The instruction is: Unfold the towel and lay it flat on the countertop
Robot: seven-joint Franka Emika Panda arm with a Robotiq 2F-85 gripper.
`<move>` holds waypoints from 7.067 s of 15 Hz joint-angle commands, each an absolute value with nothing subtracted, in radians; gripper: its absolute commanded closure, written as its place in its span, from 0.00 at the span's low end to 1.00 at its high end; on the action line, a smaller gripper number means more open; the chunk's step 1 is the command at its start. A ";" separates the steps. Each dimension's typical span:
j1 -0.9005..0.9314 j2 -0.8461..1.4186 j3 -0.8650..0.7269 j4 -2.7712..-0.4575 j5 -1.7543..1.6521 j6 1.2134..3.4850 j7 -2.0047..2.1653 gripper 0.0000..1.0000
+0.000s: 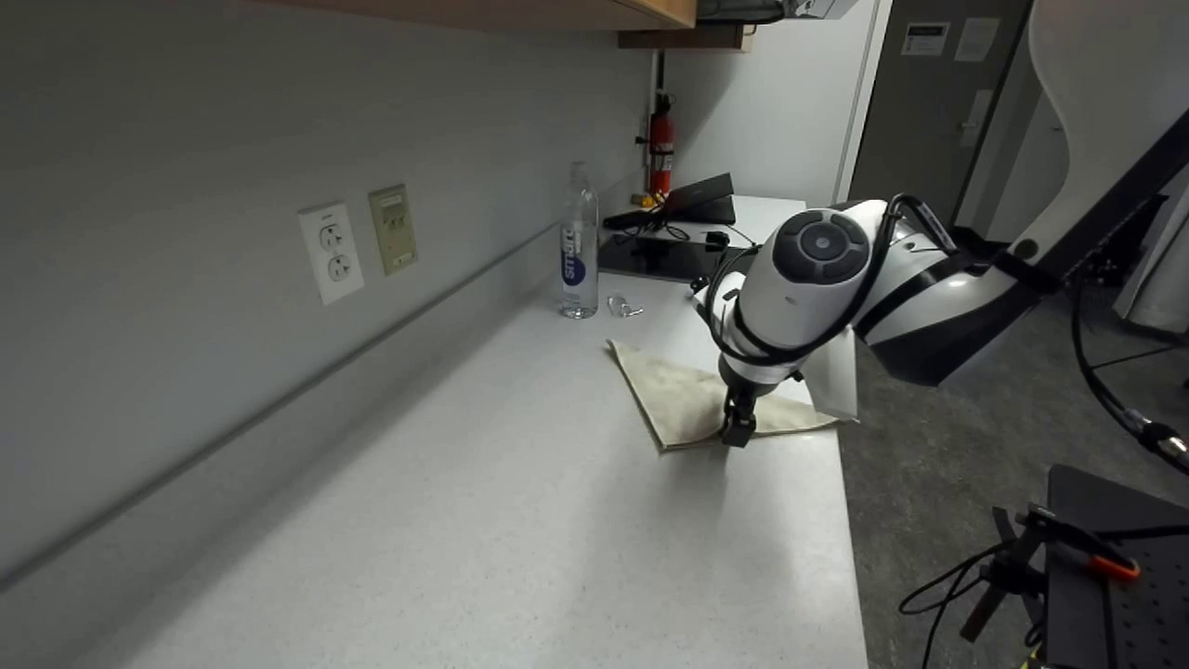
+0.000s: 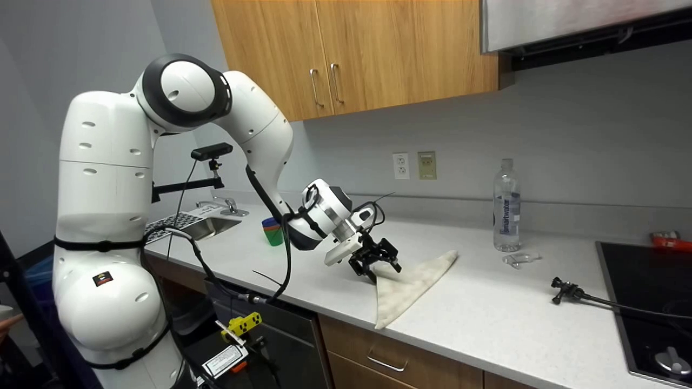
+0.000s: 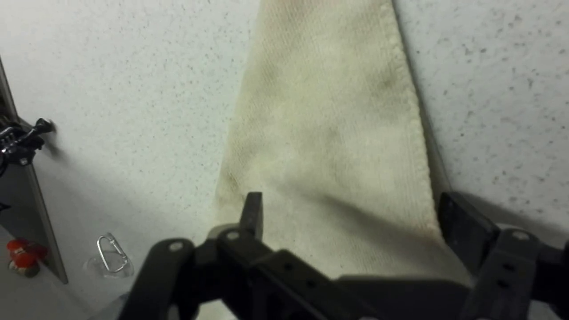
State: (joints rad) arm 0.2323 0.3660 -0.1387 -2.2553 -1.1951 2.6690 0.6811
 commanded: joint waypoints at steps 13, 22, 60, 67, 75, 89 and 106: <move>0.243 0.385 -0.179 -2.228 -1.217 2.641 0.680 0.00; 0.245 0.392 -0.181 -2.207 -1.219 2.595 0.686 0.27; 0.022 0.496 -0.086 -2.030 -1.259 2.255 0.939 0.36; -0.005 0.375 -0.020 -2.100 -1.221 2.403 0.857 0.00; -0.034 0.349 -0.006 -2.169 -0.963 2.744 0.620 0.67; 0.006 0.395 0.041 -2.190 -0.470 2.763 0.174 1.00; 0.031 0.490 0.122 -2.111 -0.153 2.743 -0.054 1.00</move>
